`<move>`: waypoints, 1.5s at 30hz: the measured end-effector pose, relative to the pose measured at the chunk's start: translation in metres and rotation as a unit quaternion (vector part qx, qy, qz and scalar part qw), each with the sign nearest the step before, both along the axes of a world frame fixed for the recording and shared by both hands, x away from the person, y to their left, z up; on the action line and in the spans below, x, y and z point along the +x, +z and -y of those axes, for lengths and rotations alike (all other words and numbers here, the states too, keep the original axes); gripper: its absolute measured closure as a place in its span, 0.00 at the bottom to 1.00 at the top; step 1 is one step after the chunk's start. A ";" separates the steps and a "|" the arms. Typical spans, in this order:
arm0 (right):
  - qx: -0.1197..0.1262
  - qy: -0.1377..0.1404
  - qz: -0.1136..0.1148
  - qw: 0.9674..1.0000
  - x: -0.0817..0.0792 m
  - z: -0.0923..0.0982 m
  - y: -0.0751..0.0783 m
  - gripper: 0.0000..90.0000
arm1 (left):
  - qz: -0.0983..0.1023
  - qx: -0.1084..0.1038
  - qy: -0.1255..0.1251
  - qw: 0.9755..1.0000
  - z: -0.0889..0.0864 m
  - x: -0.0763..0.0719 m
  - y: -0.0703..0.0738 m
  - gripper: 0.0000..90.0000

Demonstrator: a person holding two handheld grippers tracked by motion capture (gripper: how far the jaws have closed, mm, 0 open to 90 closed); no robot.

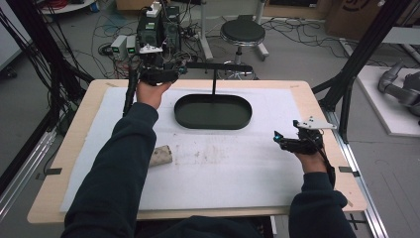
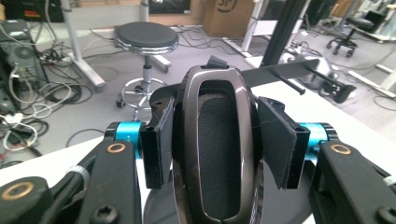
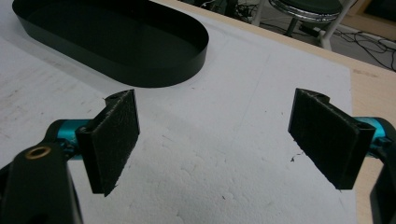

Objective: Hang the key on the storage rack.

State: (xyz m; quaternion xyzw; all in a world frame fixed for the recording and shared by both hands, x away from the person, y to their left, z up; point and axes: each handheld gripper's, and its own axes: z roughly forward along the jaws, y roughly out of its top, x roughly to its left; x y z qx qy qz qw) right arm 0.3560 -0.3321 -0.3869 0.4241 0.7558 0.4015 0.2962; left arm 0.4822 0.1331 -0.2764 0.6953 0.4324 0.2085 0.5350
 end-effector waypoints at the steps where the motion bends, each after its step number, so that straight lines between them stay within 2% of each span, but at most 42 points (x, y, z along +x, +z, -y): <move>1: 0.000 0.001 0.001 1.000 0.000 0.000 0.000 0.19 | -0.002 -0.001 -0.002 1.000 0.000 -0.001 0.000 0.54; 6: 0.000 0.001 0.000 1.000 0.000 -0.001 0.000 0.19 | -0.001 -0.006 -0.006 1.000 -0.001 -0.005 0.002 0.54; 9: -0.001 0.002 0.000 1.000 0.001 -0.002 0.000 0.19 | -0.001 -0.001 0.001 1.000 -0.001 -0.005 0.003 0.54; 12: -0.001 0.002 0.000 1.000 0.000 -0.002 0.000 0.19 | -0.009 0.004 0.003 1.000 -0.001 -0.005 0.001 0.54; 19: -0.001 0.002 0.000 1.000 0.001 -0.001 0.000 0.19 | -0.004 -0.008 -0.008 1.000 0.002 -0.006 0.001 0.54; 24: -0.001 0.002 -0.001 1.000 0.001 -0.002 0.000 0.19 | 0.000 -0.017 0.000 1.000 0.004 -0.001 0.003 0.54; 29: -0.001 0.001 -0.001 1.000 0.001 -0.001 0.000 0.19 | 0.004 -0.008 0.018 1.000 0.008 0.005 0.002 0.54; 32: 0.000 0.001 0.000 1.000 0.000 0.000 0.000 0.19 | 0.001 0.007 0.035 0.999 0.008 0.008 -0.002 0.54; 37: 0.001 0.001 -0.001 1.000 0.000 0.000 0.000 0.19 | -0.012 0.013 0.059 0.998 0.003 0.014 -0.015 0.54; 45: 0.001 0.001 -0.001 1.000 0.000 0.001 0.000 0.19 | -0.032 0.008 0.061 0.998 -0.007 0.013 -0.039 0.54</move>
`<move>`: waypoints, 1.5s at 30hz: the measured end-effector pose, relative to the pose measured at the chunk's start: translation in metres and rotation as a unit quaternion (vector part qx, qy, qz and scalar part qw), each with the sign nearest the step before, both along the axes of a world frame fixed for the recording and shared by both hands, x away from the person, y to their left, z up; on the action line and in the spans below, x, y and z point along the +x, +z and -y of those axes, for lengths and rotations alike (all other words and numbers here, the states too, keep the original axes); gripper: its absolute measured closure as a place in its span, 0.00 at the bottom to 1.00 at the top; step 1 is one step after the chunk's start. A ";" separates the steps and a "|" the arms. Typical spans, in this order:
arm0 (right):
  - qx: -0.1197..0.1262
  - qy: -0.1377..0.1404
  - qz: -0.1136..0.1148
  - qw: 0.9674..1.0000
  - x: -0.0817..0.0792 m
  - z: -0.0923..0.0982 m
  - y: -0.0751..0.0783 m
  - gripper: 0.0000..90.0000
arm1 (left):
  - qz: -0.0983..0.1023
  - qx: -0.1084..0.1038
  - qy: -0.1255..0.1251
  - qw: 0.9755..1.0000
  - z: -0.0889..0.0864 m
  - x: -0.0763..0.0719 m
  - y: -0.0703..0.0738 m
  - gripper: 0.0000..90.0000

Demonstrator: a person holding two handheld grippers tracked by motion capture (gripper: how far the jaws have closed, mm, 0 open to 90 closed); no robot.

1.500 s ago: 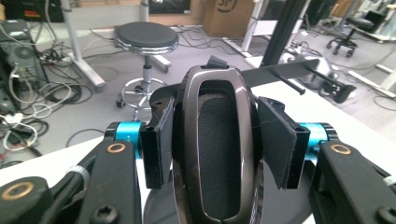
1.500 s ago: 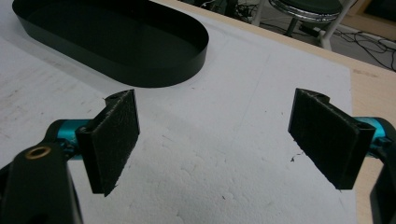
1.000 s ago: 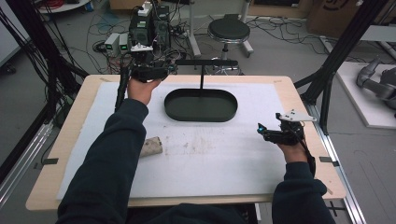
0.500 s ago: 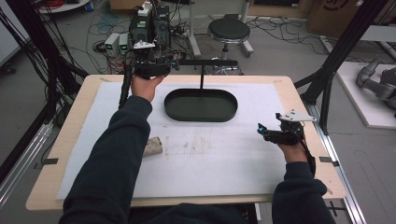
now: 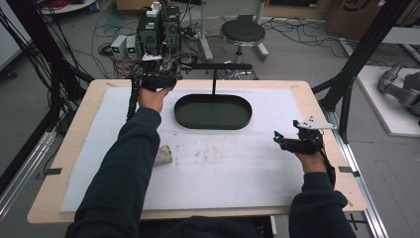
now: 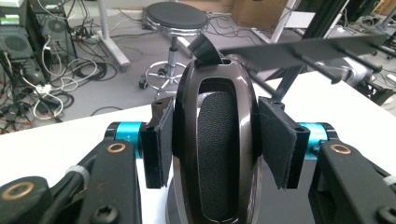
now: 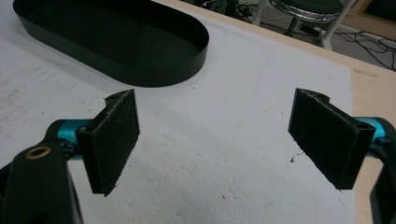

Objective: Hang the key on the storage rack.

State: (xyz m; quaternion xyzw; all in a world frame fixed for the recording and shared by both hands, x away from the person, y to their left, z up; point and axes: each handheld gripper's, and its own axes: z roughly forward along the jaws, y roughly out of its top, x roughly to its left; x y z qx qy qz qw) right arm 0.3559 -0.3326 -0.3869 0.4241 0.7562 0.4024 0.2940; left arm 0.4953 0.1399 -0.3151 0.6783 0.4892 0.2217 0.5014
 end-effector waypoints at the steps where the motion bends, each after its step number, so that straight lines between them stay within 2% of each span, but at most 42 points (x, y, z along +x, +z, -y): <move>1: -0.001 0.000 0.001 1.000 0.000 0.000 0.000 0.19 | -0.002 -0.001 -0.003 1.000 -0.001 -0.001 -0.002 0.54; 6: -0.002 0.001 -0.001 1.000 0.000 -0.001 0.000 0.19 | -0.005 -0.007 -0.021 1.000 -0.002 -0.003 -0.018 0.54; 9: -0.002 0.000 0.001 1.000 0.000 -0.001 0.000 0.19 | -0.018 0.000 -0.025 1.000 -0.002 -0.002 -0.032 0.54; 12: -0.001 0.000 0.000 1.000 0.000 -0.001 0.000 0.19 | -0.012 -0.004 -0.027 1.000 0.000 -0.001 -0.039 0.54; 21: -0.001 -0.001 -0.001 1.000 0.000 0.001 0.000 0.19 | -0.014 0.027 -0.031 0.999 0.010 0.001 -0.047 0.53; 25: 0.000 -0.001 0.001 1.000 -0.001 0.001 0.000 0.19 | 0.000 0.033 -0.029 0.999 0.006 -0.003 -0.043 0.45; 28: -0.002 -0.001 0.000 1.000 -0.001 0.001 0.000 0.19 | 0.019 0.014 -0.033 0.999 0.002 -0.010 -0.039 0.30; 30: 0.000 0.000 0.000 1.000 0.000 0.000 -0.001 0.19 | 0.033 0.014 -0.042 0.998 0.001 -0.016 -0.035 0.21; 33: 0.001 -0.001 0.000 1.000 -0.001 0.000 0.000 0.19 | 0.042 0.015 -0.057 0.997 0.001 -0.029 -0.031 0.21; 36: -0.001 0.002 0.001 1.000 0.000 0.000 -0.001 0.19 | 0.065 0.031 -0.084 0.994 -0.001 -0.053 -0.031 0.21; 38: -0.001 0.003 0.000 1.000 0.000 0.000 -0.001 0.19 | 0.075 0.030 -0.106 0.991 -0.006 -0.070 -0.038 0.21; 39: -0.001 0.005 0.000 1.000 0.000 -0.001 -0.002 0.19 | 0.073 0.027 -0.112 0.991 -0.009 -0.078 -0.042 0.21; 42: -0.003 0.008 0.002 1.000 0.000 -0.002 -0.002 0.19 | 0.062 -0.010 -0.109 0.992 -0.023 -0.099 -0.056 0.21; 45: -0.004 0.011 0.001 1.000 0.001 -0.004 -0.002 0.19 | 0.066 -0.022 -0.091 0.993 -0.039 -0.119 -0.069 0.21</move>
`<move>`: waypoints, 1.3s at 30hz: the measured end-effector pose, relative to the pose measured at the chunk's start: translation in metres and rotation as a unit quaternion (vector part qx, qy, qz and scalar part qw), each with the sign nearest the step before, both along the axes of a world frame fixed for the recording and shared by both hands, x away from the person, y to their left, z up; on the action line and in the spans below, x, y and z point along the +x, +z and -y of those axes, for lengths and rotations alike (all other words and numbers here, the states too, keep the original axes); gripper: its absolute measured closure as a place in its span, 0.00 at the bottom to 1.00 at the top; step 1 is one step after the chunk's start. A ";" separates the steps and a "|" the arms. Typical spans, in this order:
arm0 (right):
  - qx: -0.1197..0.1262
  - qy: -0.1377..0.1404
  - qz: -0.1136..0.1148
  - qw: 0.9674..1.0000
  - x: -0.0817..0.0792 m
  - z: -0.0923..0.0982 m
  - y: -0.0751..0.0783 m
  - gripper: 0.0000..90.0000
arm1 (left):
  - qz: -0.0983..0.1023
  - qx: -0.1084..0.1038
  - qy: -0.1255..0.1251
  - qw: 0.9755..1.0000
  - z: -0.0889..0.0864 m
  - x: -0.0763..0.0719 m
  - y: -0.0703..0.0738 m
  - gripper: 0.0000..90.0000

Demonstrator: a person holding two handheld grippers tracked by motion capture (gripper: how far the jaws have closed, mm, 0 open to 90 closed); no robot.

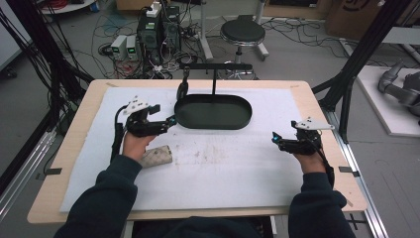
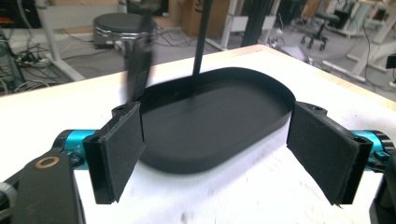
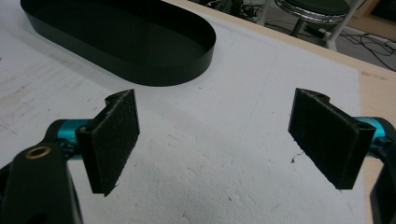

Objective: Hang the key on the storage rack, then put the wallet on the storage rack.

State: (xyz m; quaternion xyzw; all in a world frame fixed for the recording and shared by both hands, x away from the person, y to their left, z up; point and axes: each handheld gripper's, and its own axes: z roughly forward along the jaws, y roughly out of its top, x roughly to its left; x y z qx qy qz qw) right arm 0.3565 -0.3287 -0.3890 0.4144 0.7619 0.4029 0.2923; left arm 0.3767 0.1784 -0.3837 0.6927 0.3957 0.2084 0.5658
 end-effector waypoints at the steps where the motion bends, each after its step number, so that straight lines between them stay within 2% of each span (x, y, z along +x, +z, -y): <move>1: 0.000 0.000 0.000 1.000 0.001 -0.001 0.000 0.19 | 0.001 -0.001 0.002 1.000 -0.003 -0.003 -0.002 0.21; 2: -0.001 0.001 -0.001 1.000 0.001 -0.002 0.000 0.19 | 0.006 -0.002 0.002 1.000 -0.007 -0.005 -0.005 0.21; 5: -0.004 0.003 -0.003 1.000 0.002 -0.004 -0.001 0.19 | 0.003 0.014 0.002 1.000 -0.015 -0.009 -0.011 0.21; 8: -0.005 0.006 -0.002 1.000 0.003 -0.006 -0.002 0.19 | 0.022 0.018 -0.003 1.000 -0.025 -0.018 -0.015 0.21; 11: -0.004 0.004 -0.006 1.000 0.004 -0.006 -0.002 0.19 | 0.033 0.025 -0.001 0.999 -0.032 -0.024 -0.013 0.21; 14: -0.006 0.000 -0.006 1.000 0.004 -0.005 -0.002 0.19 | 0.043 0.020 0.006 0.999 -0.039 -0.027 -0.011 0.21; 19: -0.006 0.001 -0.007 1.000 0.006 -0.006 -0.003 0.19 | 0.042 0.028 0.013 0.999 -0.044 -0.028 -0.012 0.21; 24: -0.009 0.009 -0.004 1.000 0.007 -0.009 -0.002 0.19 | 0.044 0.025 0.016 0.999 -0.045 -0.029 -0.012 0.21; 28: -0.006 0.004 -0.007 1.000 0.007 -0.008 -0.002 0.19 | 0.041 0.023 0.014 0.999 -0.046 -0.028 -0.012 0.21; 34: -0.007 0.006 -0.006 1.000 0.005 -0.008 -0.002 0.19 | 0.032 0.037 0.010 0.999 -0.047 -0.030 -0.011 0.21; 39: -0.011 0.011 -0.004 1.000 0.006 -0.007 -0.003 0.19 | 0.018 0.068 -0.014 0.997 -0.042 -0.033 -0.013 0.21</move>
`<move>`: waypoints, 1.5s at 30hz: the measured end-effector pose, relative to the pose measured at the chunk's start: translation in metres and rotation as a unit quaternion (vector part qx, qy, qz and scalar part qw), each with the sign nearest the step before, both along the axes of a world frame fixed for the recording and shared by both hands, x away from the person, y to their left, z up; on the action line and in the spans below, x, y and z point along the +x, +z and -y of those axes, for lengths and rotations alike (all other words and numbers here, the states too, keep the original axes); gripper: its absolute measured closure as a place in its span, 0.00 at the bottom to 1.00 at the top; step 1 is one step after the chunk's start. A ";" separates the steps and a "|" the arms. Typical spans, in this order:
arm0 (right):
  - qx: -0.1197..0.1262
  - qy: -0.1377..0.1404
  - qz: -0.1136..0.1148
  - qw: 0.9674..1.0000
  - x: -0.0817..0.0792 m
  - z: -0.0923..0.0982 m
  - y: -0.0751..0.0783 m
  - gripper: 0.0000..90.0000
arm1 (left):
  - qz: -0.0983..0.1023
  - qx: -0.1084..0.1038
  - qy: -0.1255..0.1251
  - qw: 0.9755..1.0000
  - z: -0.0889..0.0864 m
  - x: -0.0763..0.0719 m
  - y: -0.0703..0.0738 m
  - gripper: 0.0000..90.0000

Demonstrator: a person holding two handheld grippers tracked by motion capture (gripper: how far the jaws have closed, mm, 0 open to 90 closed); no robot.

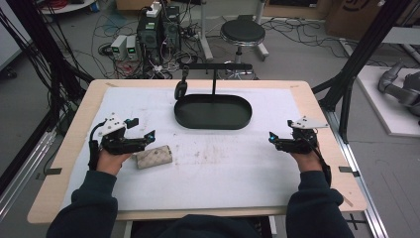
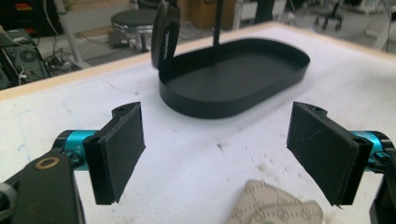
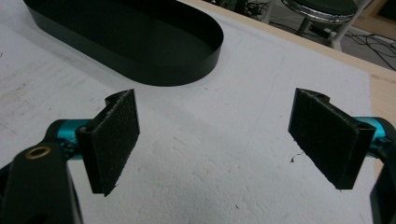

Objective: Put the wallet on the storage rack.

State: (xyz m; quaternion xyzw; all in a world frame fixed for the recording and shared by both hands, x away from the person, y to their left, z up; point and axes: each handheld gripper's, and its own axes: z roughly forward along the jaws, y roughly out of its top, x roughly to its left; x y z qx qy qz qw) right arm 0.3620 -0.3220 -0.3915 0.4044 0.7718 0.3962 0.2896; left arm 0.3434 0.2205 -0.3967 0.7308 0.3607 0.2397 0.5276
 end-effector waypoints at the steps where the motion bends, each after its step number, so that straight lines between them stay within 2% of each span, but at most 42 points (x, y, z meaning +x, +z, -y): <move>1: 0.000 0.000 0.000 1.000 0.000 0.000 0.000 0.19 | -0.002 0.003 -0.004 1.000 0.001 -0.002 -0.001 0.21; 4: 0.003 0.003 0.001 1.000 -0.001 -0.001 0.001 0.19 | -0.016 0.018 -0.026 0.999 0.001 -0.007 -0.005 0.21; 7: 0.002 0.005 0.002 1.000 -0.001 -0.001 0.001 0.19 | -0.034 0.028 -0.033 0.998 -0.002 -0.010 -0.010 0.21; 9: 0.001 0.006 0.003 1.000 -0.001 -0.001 0.001 0.19 | -0.054 0.039 -0.042 0.997 -0.006 -0.011 -0.017 0.21; 11: 0.001 0.006 0.003 1.000 0.000 -0.002 0.001 0.19 | -0.072 0.054 -0.050 0.995 -0.009 -0.011 -0.022 0.21; 16: 0.000 0.006 0.000 1.000 0.000 -0.003 0.000 0.19 | -0.088 0.064 -0.083 0.991 -0.007 -0.010 -0.027 0.21; 18: 0.000 0.006 0.000 1.000 0.000 -0.003 0.000 0.19 | -0.095 0.076 -0.087 0.989 -0.005 -0.010 -0.030 0.21; 21: -0.001 0.006 0.000 1.000 0.000 -0.003 0.000 0.19 | -0.113 0.099 -0.089 0.985 -0.004 -0.008 -0.037 0.21; 22: 0.000 0.007 0.000 1.000 0.000 -0.003 0.000 0.19 | -0.118 0.103 -0.091 0.983 -0.004 -0.007 -0.039 0.21; 26: -0.001 0.006 0.001 1.000 0.000 -0.003 0.000 0.19 | -0.132 0.098 -0.098 0.982 -0.003 -0.005 -0.042 0.21; 28: 0.000 0.006 0.001 1.000 0.000 -0.003 0.000 0.19 | -0.144 0.121 -0.107 0.976 0.001 -0.005 -0.047 0.21; 29: 0.000 0.006 -0.001 1.000 0.000 -0.003 0.000 0.19 | -0.142 0.130 -0.107 0.975 0.003 -0.006 -0.049 0.20; 37: -0.002 0.006 0.000 1.000 0.000 -0.004 0.000 0.19 | -0.146 0.134 -0.093 0.976 0.005 -0.005 -0.047 0.28; 39: -0.002 0.006 0.000 1.000 0.000 -0.004 0.000 0.19 | -0.140 0.151 -0.087 0.975 0.008 -0.006 -0.046 0.32; 41: -0.002 0.006 0.000 1.000 0.000 -0.004 0.000 0.19 | -0.138 0.157 -0.071 0.975 0.013 -0.006 -0.046 0.39; 45: -0.002 0.005 0.001 1.000 0.000 -0.004 0.000 0.19 | -0.136 0.159 -0.053 0.976 0.022 -0.004 -0.044 0.41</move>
